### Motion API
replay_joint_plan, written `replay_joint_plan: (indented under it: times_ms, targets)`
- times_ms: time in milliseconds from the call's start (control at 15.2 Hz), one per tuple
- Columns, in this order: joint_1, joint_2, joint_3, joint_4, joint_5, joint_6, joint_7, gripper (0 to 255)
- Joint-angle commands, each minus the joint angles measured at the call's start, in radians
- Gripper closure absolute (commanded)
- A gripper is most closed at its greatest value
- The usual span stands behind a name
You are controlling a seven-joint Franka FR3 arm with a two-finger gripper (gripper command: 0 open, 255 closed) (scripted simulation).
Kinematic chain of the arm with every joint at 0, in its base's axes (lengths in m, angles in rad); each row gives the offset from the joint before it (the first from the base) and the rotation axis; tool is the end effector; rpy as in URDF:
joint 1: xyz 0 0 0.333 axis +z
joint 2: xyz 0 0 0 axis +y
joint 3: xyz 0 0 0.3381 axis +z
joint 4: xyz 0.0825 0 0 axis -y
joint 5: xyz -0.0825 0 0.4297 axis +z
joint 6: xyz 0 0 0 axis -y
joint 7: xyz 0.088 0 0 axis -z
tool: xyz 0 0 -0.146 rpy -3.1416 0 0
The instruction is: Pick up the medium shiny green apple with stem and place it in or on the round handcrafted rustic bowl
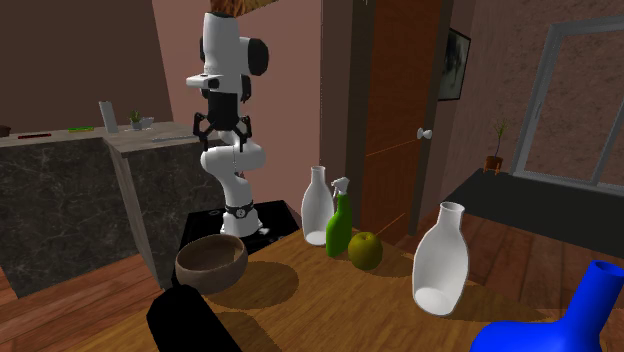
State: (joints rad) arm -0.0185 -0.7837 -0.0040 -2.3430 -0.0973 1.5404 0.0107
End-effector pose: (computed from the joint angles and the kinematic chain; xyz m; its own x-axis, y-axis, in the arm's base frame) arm 0.3333 -0.0222 0.5712 0.9992 -0.0349 -0.0178 -0.0330 -0.9950 0.0945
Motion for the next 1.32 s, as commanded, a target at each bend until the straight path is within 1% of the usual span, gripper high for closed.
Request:
replay_joint_plan:
  times_ms: [0,330,594,924,1254]
  targets:
    - [0.000,0.000,0.000,0.000,0.000,0.000,0.000,0]
    - [0.040,0.093,0.061,-0.013,0.058,0.115,0.059,0]
    - [0.070,0.183,0.110,-0.005,0.096,0.205,0.103,0]
    - [0.102,0.312,0.171,0.031,0.130,0.312,0.156,0]
    - [0.129,0.453,0.230,0.095,0.143,0.406,0.209,0]
